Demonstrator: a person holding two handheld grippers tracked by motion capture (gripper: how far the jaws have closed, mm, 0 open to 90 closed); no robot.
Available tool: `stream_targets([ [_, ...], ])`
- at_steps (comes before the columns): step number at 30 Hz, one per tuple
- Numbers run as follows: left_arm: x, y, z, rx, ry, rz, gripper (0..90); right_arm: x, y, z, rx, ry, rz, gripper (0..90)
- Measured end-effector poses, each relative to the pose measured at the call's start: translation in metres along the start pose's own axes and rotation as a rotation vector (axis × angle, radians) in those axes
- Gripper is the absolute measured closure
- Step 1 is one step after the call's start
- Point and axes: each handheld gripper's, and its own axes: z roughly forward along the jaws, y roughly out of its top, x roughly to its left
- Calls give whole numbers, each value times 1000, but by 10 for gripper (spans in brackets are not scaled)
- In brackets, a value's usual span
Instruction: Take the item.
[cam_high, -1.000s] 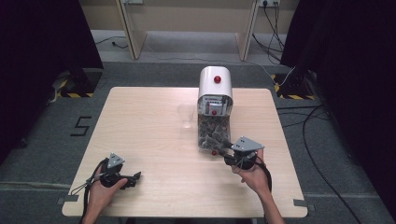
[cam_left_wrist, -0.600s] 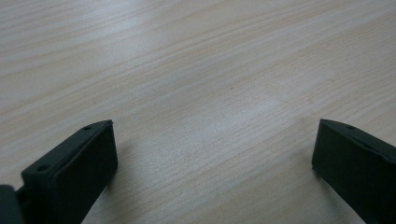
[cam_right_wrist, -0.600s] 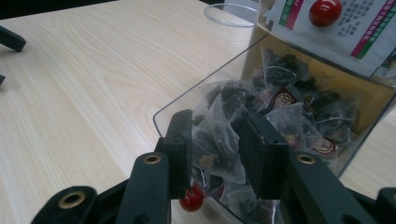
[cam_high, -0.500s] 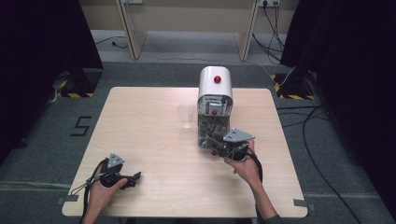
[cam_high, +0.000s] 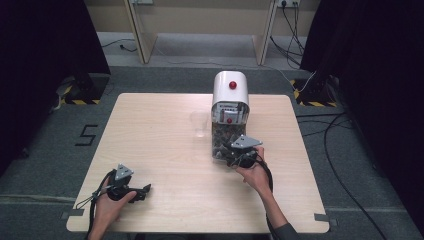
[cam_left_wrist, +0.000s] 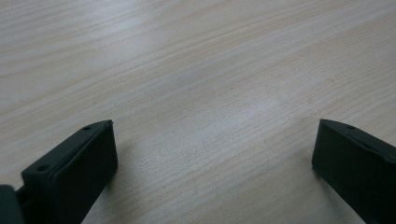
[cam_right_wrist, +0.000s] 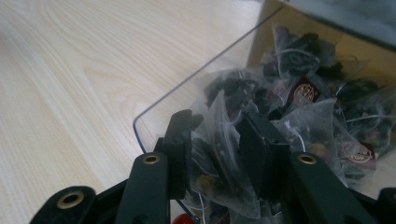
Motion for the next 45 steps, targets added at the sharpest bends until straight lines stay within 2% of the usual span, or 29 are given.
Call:
stream_targets([
  [6,0,0,0,0,0,0,0,-1,-2,3,13,8,7,685],
  [11,0,0,0,0,0,0,0,-2,-5,3,10,21,6,845],
  [15,0,0,0,0,0,0,0,-1,-3,0,-10,20,-12,900],
  [23,0,0,0,0,0,0,0,0,9,-11,-81,23,-17,900],
  [36,0,0,0,0,0,0,0,0,20,-18,-139,26,-16,900],
  [41,0,0,0,0,0,0,0,3,34,-22,-185,36,-16,900],
  [45,0,0,0,0,0,0,0,6,44,-18,-193,38,-28,900],
])
